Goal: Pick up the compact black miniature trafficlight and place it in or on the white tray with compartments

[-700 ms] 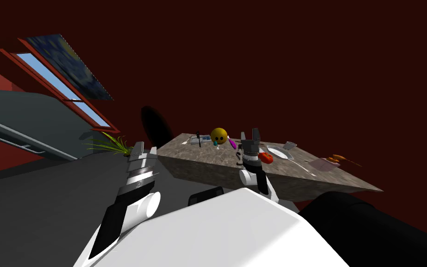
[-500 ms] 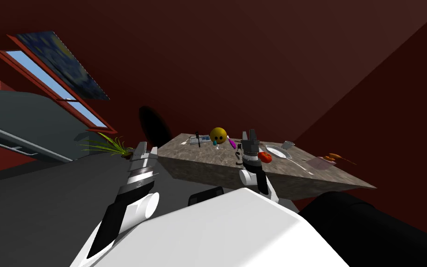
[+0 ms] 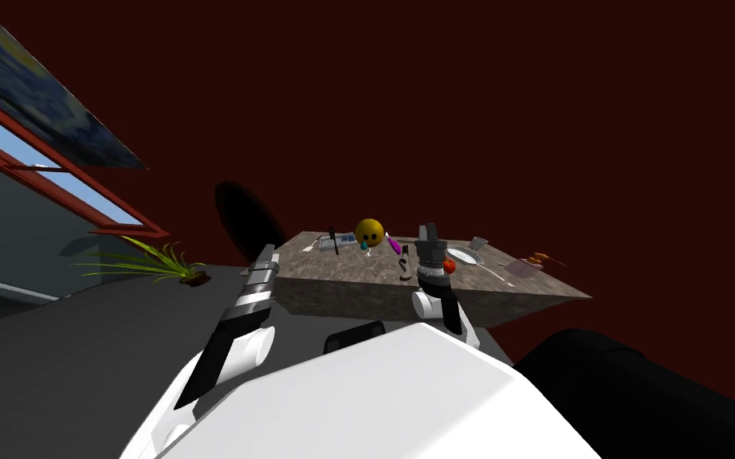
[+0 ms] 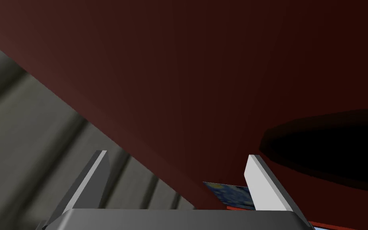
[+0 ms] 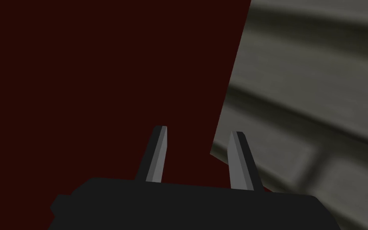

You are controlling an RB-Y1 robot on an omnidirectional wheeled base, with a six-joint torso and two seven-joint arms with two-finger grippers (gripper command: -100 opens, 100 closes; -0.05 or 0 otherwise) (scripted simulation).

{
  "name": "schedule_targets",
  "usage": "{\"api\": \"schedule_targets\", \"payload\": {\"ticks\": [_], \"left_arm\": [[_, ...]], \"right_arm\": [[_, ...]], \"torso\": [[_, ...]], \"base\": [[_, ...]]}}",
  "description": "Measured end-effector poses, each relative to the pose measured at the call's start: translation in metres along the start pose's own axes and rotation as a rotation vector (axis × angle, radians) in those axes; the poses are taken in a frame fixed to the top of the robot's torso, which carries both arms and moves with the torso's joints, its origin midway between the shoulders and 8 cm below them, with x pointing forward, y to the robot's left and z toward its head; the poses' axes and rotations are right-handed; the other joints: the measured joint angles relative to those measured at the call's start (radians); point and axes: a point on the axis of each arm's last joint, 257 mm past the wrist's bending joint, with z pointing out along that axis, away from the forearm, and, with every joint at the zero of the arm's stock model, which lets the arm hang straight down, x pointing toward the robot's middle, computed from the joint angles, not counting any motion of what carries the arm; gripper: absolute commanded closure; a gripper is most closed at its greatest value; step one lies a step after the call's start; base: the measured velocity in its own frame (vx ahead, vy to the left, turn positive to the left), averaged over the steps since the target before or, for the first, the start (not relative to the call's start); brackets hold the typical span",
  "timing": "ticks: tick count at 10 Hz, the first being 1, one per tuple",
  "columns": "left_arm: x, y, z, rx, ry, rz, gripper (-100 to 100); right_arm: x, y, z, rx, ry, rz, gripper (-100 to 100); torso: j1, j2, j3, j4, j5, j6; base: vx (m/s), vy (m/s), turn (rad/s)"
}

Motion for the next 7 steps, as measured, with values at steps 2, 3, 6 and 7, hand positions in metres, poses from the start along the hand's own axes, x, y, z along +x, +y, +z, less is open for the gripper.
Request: {"api": "schedule_targets", "payload": {"ticks": [2,3,6,7], "left_arm": [[0.008,0.012,0.005,-0.033,0.033,0.076,-100],[0.009,0.02,0.006,-0.042,0.04,0.094,-100],[0.017,0.042,0.009,-0.076,0.074,0.177,-100],[0.019,0.048,0.009,-0.09,0.087,0.212,-100]], "right_arm": [[0.0,0.0,0.0,0.0,0.0,0.0,0],[0.0,0.0,0.0,0.0,0.0,0.0,0],[0.0,0.0,0.0,0.0,0.0,0.0,0],[0.0,0.0,0.0,0.0,0.0,0.0,0]], "torso": [[0.0,0.0,0.0,0.0,0.0,0.0],[0.0,0.0,0.0,0.0,0.0,-0.001],[0.0,0.0,0.0,0.0,0.0,0.0],[0.0,0.0,0.0,0.0,0.0,-0.001]], "base": [[0.004,-0.01,-0.083],[0.004,-0.009,-0.065],[0.006,-0.01,-0.159],[0.008,-0.011,-0.141]]}}
